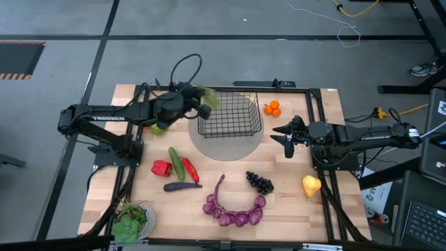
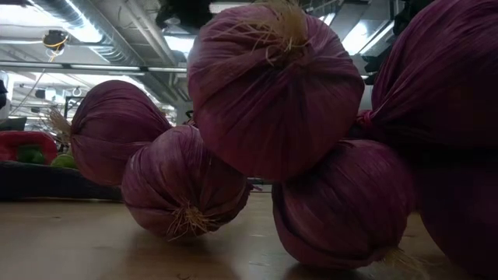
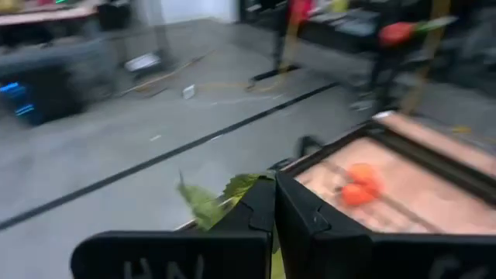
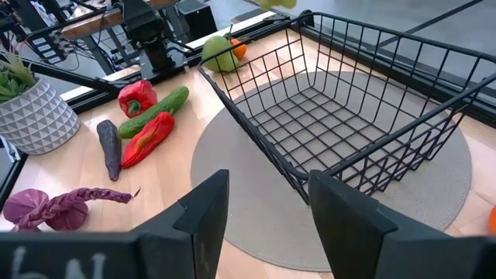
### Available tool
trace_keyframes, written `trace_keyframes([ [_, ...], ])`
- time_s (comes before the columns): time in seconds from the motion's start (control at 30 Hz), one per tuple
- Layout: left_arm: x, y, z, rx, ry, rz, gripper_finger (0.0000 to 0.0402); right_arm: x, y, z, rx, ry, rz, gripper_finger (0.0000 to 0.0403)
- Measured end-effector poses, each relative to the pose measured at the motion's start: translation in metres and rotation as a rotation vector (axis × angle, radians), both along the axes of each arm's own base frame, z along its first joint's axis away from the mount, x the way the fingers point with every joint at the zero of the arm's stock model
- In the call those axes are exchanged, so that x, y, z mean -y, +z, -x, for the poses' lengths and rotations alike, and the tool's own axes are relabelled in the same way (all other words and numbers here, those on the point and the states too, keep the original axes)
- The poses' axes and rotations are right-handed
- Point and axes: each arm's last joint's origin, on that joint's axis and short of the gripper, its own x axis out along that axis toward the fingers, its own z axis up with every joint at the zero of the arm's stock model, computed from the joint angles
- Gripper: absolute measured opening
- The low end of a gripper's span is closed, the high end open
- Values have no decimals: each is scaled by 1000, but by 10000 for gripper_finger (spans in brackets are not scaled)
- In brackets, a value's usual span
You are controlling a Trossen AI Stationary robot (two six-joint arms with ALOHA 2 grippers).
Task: Build produce basket
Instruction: Put the green grapes into the black wire basket
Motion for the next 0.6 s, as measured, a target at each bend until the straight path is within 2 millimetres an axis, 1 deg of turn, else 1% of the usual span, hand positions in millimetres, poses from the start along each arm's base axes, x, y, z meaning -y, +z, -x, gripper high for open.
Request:
trace_keyframes([
  [0.1, 7, 4, -3, 29, -92, -13, 0, 0, 0, 0, 0, 0, 0, 181],
  [0.2, 11, 4, -6, 36, -129, -16, 0, 0, 0, 0, 0, 0, 0, 181],
  [0.33, 10, -3, -14, 21, -125, -12, 0, 0, 0, 0, 0, 4, 13, 181],
  [0.5, 7, -15, -32, 23, -124, -9, 0, 0, 0, 0, 1, 4, 12, 181],
  [0.6, 3, -18, -41, 55, -169, -8, 0, 0, 0, 0, 1, 4, 12, 181],
])
